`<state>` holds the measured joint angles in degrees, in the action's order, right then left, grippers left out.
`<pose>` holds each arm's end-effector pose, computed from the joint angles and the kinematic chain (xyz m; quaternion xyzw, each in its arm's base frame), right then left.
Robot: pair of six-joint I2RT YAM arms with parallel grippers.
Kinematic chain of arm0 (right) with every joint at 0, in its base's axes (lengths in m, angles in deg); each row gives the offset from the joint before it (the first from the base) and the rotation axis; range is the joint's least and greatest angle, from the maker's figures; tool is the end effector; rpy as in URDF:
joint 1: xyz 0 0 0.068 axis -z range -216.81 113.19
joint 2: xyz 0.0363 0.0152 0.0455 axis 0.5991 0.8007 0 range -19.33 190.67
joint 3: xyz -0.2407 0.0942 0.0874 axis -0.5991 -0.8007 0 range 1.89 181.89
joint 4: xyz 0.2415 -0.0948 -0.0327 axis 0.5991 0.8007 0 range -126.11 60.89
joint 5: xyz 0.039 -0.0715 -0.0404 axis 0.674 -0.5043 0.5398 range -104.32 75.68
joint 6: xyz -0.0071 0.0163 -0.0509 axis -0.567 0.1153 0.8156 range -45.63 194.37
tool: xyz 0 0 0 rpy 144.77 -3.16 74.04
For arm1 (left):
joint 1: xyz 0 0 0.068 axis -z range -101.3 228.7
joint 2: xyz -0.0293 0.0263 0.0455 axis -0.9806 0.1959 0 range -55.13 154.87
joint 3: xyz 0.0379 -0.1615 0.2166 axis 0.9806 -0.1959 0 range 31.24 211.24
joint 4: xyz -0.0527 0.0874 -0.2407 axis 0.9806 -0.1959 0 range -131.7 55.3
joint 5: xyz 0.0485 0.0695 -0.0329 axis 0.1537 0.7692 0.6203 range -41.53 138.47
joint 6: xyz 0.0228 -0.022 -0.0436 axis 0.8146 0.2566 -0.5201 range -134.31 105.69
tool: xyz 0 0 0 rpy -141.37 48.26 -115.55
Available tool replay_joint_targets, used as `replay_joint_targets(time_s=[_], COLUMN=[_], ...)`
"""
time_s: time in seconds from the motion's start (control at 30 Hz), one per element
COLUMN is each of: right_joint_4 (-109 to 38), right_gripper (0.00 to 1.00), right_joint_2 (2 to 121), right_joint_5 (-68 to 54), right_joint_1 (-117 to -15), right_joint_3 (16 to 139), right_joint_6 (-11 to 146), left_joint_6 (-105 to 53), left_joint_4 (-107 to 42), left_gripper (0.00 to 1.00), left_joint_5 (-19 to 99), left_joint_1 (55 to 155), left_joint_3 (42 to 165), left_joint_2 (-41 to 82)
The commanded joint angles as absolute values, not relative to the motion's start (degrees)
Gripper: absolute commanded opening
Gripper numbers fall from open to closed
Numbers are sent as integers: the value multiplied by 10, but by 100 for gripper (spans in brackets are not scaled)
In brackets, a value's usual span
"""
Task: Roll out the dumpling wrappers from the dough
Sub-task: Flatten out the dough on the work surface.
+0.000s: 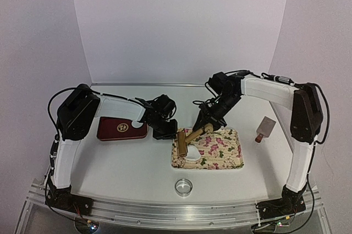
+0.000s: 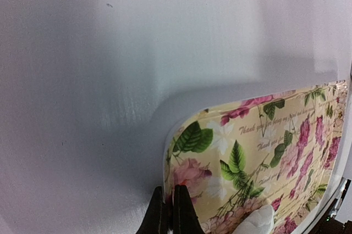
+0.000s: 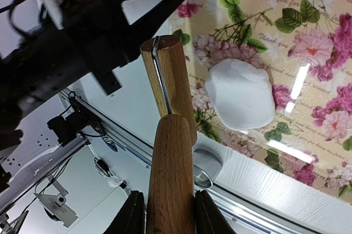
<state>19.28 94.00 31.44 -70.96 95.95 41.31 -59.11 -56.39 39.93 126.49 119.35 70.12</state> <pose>0.3182 0.2467 0.2365 0.0606 -0.9125 -0.3890 0.1109 0.3054 -0.3447 0.1356 0.0450 0.9597 -0.2432 0.1334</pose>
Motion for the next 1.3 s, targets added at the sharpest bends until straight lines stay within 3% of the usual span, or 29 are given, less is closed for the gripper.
replay_joint_targets(time_s=[0.0,0.93,1.27], right_joint_4=[202,203,225], right_gripper=[0,0,0], right_joint_2=[867,938,873], right_joint_5=[308,237,275], right_joint_1=[-708,-685,-688], right_joint_3=[941,894,941], right_joint_6=[391,434,411], left_joint_6=[-577,-576,-576], left_joint_4=[-600,-605,-605], left_gripper=[0,0,0], left_joint_5=[408,407,402], left_joint_1=[1265,1265,1265], left_joint_3=[1209,1223,1227], left_joint_2=[701,711,713])
